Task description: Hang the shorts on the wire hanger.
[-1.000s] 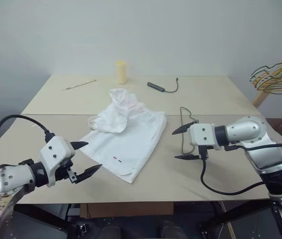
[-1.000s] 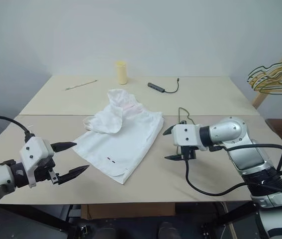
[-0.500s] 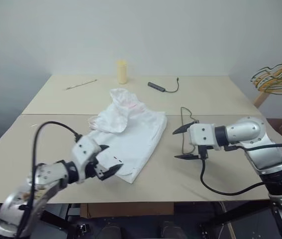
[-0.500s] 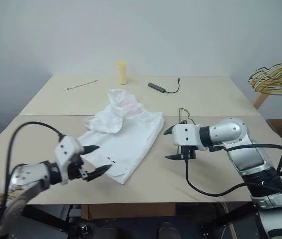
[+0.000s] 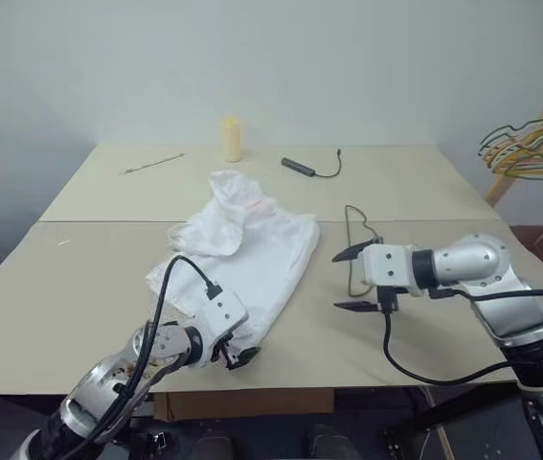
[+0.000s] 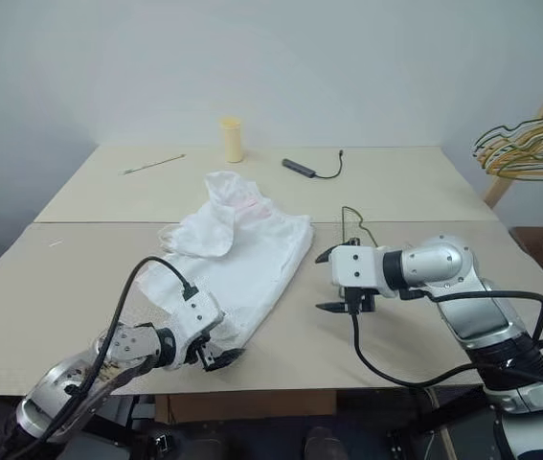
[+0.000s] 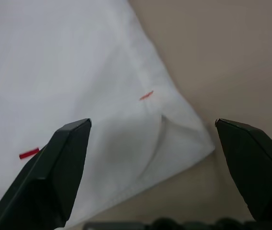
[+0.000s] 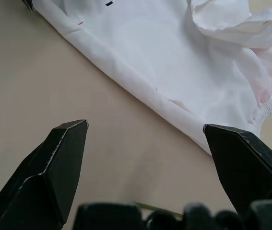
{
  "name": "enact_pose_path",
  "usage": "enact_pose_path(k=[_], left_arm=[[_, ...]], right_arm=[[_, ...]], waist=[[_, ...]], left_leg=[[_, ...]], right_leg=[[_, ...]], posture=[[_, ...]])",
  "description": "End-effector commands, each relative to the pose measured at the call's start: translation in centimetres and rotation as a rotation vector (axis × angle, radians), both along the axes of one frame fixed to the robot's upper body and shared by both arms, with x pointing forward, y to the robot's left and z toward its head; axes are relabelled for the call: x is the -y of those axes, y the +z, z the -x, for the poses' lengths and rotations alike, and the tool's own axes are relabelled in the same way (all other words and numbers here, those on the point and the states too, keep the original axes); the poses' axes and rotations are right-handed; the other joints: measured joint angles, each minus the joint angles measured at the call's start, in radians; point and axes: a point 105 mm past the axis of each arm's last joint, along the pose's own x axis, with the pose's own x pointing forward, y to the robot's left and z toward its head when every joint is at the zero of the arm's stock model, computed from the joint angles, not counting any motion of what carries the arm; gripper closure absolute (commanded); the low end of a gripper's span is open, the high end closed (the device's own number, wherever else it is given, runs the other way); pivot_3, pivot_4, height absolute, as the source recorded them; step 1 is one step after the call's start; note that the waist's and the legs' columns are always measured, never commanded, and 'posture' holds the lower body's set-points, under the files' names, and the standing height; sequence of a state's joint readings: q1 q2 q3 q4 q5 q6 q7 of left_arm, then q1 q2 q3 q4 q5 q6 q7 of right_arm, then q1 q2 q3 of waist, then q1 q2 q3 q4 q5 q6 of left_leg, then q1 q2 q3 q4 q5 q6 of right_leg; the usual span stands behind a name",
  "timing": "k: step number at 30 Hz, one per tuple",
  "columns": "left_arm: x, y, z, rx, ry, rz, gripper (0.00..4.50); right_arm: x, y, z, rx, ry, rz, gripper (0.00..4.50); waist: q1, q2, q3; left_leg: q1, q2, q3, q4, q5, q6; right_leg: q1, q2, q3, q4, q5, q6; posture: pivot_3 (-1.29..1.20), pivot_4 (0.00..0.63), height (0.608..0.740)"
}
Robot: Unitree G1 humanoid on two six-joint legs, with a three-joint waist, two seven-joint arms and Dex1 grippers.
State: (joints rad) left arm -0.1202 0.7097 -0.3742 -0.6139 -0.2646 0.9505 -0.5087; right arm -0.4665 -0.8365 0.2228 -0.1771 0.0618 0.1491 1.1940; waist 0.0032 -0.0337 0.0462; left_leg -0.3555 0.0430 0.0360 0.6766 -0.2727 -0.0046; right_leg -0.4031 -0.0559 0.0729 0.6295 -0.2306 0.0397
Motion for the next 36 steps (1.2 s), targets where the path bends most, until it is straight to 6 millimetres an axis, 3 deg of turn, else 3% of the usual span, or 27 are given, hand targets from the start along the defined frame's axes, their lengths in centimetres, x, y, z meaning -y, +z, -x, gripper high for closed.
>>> enact_pose_path(k=[1,13,18,24,26,29,36], left_arm=[[0.1,-0.3,0.3,0.0,-0.041,-0.054,0.59],[-0.7,-0.8,-0.9,0.042,0.005,-0.094,4.47],[-2.1,-0.3,-0.3,0.054,-0.013,-0.126,4.47],[-6.6,2.1,0.9,0.098,0.008,-0.23,4.47],[-9.0,2.9,1.7,0.092,0.017,-0.308,4.47],[-10.7,4.1,2.7,0.088,0.017,-0.338,4.47],[-13.4,5.7,5.4,0.08,0.024,-0.382,4.47]], right_arm=[[0.2,1.5,-0.4,0.059,-0.021,-0.021,0.0],[-0.1,1.3,-0.7,0.069,-0.026,-0.023,0.0],[-0.3,0.7,-1.4,0.09,-0.024,0.007,0.0],[-1.4,-0.8,-4.3,0.223,-0.052,0.06,0.0],[-1.6,-1.9,-5.7,0.286,-0.056,0.132,0.0],[-2.2,-2.9,-6.7,0.334,-0.02,0.178,0.0],[-5.5,-4.0,-8.2,0.43,0.1,0.185,0.0]], waist=[[-0.002,0.0,0.0],[-0.014,0.0,0.0],[-0.022,0.0,0.0],[-0.036,0.0,0.0],[-0.04,0.0,0.0],[-0.039,0.001,0.001],[-0.031,0.001,0.002]], left_leg=[[0.0,0.0,0.0,0.0,0.0,0.0],[0.002,0.0,0.0,0.0,0.0,0.0],[0.002,0.0,0.0,0.0,0.0,0.0],[0.002,0.001,0.0,-0.001,0.0,0.0],[0.001,0.001,0.0,-0.001,0.0,0.0],[0.001,0.001,0.001,-0.001,0.0,0.0],[0.001,0.001,0.001,-0.002,0.0,0.0]], right_leg=[[0.0,0.0,0.0,0.0,0.0,0.0],[0.002,0.0,0.0,0.0,-0.002,0.003],[0.001,0.0,0.0,0.001,-0.002,0.003],[0.0,0.001,0.001,0.002,-0.002,0.002],[-0.001,0.001,0.001,0.001,-0.002,0.002],[-0.002,-0.001,0.0,0.001,-0.001,-0.002],[-0.002,-0.001,0.0,0.001,-0.002,-0.004]], posture=[[0.03,0.0,0.74],[0.04,0.0,0.74],[0.05,0.0,0.74],[0.07,0.0,0.74],[0.07,0.0,0.74],[0.08,0.0,0.74],[0.12,0.0,0.74]])
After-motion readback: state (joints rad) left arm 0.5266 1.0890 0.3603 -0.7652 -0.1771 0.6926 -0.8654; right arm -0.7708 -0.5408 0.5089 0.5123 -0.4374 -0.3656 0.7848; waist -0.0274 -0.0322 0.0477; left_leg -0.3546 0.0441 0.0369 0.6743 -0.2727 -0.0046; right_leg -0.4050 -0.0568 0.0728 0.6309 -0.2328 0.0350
